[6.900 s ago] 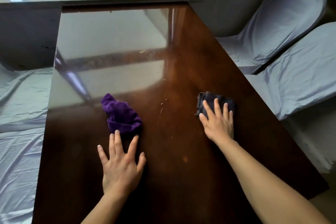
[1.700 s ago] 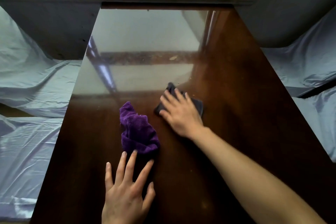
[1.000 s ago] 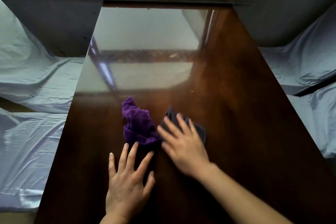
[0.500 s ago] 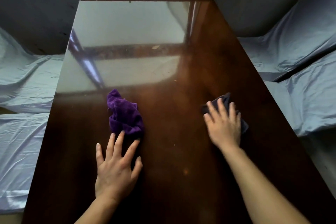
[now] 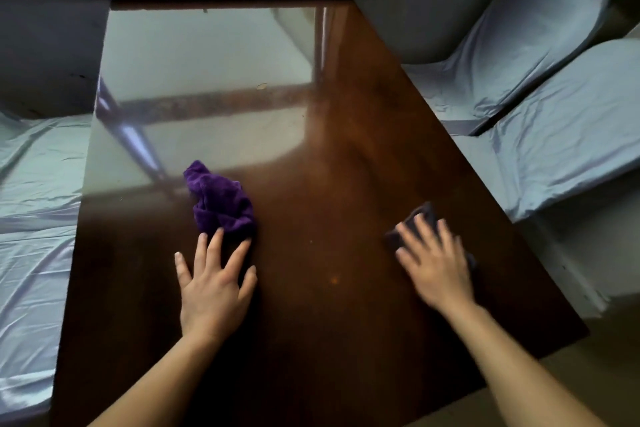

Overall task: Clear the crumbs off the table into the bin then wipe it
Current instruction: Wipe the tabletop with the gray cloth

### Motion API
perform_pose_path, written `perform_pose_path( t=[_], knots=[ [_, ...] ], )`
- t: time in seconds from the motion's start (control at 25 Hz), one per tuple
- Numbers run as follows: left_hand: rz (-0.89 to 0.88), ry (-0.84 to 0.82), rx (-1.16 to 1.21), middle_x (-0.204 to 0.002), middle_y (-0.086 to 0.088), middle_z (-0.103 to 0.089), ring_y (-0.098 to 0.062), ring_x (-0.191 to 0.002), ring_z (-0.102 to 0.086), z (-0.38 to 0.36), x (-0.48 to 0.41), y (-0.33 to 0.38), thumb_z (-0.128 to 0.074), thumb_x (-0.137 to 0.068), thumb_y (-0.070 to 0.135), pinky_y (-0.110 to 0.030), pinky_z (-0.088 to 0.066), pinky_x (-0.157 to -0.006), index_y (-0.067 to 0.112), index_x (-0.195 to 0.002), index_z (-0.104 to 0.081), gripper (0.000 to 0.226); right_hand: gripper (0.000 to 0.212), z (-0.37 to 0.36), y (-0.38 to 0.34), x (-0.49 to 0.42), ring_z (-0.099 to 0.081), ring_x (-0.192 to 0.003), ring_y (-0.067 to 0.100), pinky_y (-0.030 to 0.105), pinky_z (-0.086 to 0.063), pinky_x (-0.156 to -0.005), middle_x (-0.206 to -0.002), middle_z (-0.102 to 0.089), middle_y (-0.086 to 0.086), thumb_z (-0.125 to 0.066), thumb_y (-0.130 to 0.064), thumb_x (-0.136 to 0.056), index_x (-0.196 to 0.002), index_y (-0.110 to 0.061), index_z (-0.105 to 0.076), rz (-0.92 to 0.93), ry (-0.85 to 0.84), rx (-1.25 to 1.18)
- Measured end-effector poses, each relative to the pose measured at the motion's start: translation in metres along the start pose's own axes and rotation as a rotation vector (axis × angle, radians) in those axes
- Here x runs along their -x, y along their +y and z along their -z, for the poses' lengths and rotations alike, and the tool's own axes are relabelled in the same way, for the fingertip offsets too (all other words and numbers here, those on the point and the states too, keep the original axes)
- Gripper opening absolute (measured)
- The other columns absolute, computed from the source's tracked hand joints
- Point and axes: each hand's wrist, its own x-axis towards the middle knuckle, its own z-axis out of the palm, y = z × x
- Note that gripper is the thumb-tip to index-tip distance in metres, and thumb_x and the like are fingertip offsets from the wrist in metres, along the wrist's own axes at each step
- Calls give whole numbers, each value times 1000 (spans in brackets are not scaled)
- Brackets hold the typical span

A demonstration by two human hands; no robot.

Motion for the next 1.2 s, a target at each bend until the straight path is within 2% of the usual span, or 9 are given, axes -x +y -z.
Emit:
perform_pose_path(
  t=[0.12,0.2,0.32,0.52,0.6,0.76,0.84,1.04,1.2],
  knots=[
    [-44,-20,54,-160,-8,-25,-26,-151,-7,6,1,-6,-31,-88,55,-59,4,-118,41,-143,-40,58,66,2,-4,-9,-5,-156,34,59,-9,-123,-169,-13,-6,-10,-70,-92,-153,-48,-18,-242,-70,-112],
    [-97,-41,48,-160,-8,-27,-26,-150,-9,12,7,-15,-30,-89,55,-59,0,-118,40,-144,-39,58,65,-9,-44,20,-15,-154,37,61,-16,-121,-166,-24,-2,-13,-70,-94,-152,-44,-29,-206,44,-85],
    [-125,-54,-8,-158,-9,-32,-29,-149,-15,19,34,-39,-31,-89,55,-60,-3,-118,41,-143,-40,57,57,-30,-137,89,-31,-148,44,65,-28,-115,-161,-36,3,-35,-59,-95,-147,-37,-44,91,122,-73],
    [-84,-43,-41,-153,-11,-40,-34,-145,-26,28,87,-98,-38,-89,50,-65,-16,-114,38,-141,-45,54,51,-55,-238,156,-27,-152,33,58,-26,-117,-163,-33,-6,-43,-57,-97,-146,-44,-41,795,85,-87],
    [-70,-37,-68,-153,-11,-40,-34,-145,-27,32,95,-114,-38,-89,50,-65,-17,-113,39,-142,-44,54,49,-45,-232,114,-34,-149,32,56,-31,-116,-159,-40,-6,-42,-55,-97,-145,-41,-46,751,128,0],
    [-36,-38,-84,-154,-9,-39,-34,-146,-25,37,102,-122,-38,-89,51,-64,-14,-115,40,-142,-43,54,56,-15,-230,33,-17,-155,33,55,-14,-124,-166,-25,-3,-33,-55,-100,-153,-37,-32,258,42,-55],
    [28,-18,-42,-153,-9,-40,-33,-146,-26,38,104,-123,-39,-89,49,-64,-15,-115,37,-141,-46,54,56,-21,-250,51,-23,-152,36,58,-19,-121,-164,-31,2,-38,-53,-98,-151,-33,-39,197,65,-65],
    [89,41,14,-149,-11,-46,-33,-143,-33,34,103,-126,-43,-87,45,-63,-18,-114,30,-138,-51,54,55,-47,-297,137,-30,-150,33,56,-24,-116,-162,-34,-2,-45,-50,-95,-148,-35,-42,600,57,-105],
    [193,99,28,-147,-15,-47,-36,-141,-35,31,104,-129,-43,-86,40,-63,-21,-113,27,-136,-53,52,49,-34,-332,91,-30,-151,27,52,-29,-121,-160,-37,-7,-42,-45,-101,-148,-33,-44,733,86,-119]
  ],
)
